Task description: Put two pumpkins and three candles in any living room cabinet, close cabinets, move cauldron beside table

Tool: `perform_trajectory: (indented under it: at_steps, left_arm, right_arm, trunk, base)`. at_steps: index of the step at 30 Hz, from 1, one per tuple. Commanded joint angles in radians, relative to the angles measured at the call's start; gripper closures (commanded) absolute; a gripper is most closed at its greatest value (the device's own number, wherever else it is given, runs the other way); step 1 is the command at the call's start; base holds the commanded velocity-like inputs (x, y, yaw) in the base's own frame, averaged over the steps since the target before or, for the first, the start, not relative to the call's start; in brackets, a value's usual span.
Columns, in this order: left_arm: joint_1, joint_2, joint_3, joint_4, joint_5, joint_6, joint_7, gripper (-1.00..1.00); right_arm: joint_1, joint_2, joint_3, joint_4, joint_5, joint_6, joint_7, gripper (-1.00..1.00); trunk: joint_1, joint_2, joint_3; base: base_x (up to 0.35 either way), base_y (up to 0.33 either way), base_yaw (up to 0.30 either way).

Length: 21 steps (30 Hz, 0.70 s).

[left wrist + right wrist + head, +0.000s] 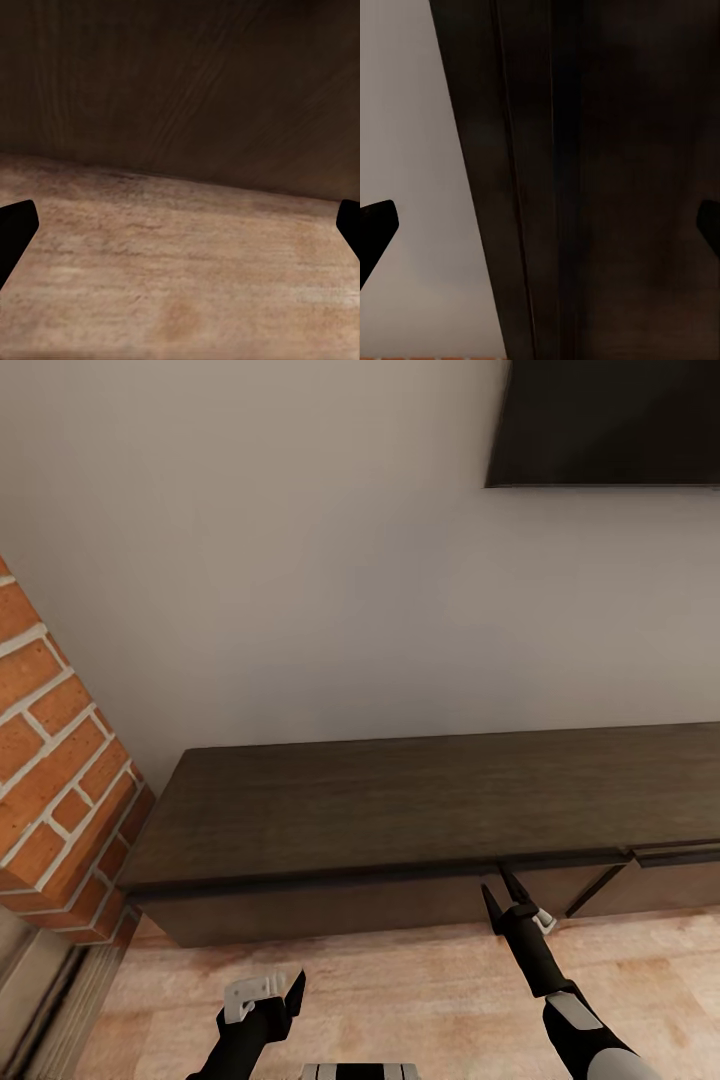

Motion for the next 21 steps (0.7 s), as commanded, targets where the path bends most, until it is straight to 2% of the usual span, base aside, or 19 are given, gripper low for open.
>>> perform_trajectory:
  at_steps: [1,21]
  left_arm:
    - [0.0,0.001,-0.002,-0.002,0.008,0.003,0.007,-1.0]
    - [0.0,0.001,-0.002,0.0,0.008,0.003,0.008,-1.0]
  right_arm:
    - [0.0,0.0,0.003,0.001,-0.009,0.01,0.002,-1.0]
    - [0.0,-0.002,0.003,0.001,-0.009,0.01,0.001,-1.0]
  trunk:
    - [0.0,0.0,-0.001]
    - [0.0,0.0,-0.001]
  base:
    - [0.0,0.0,0.0]
    - [0.013,0.0,0.0]
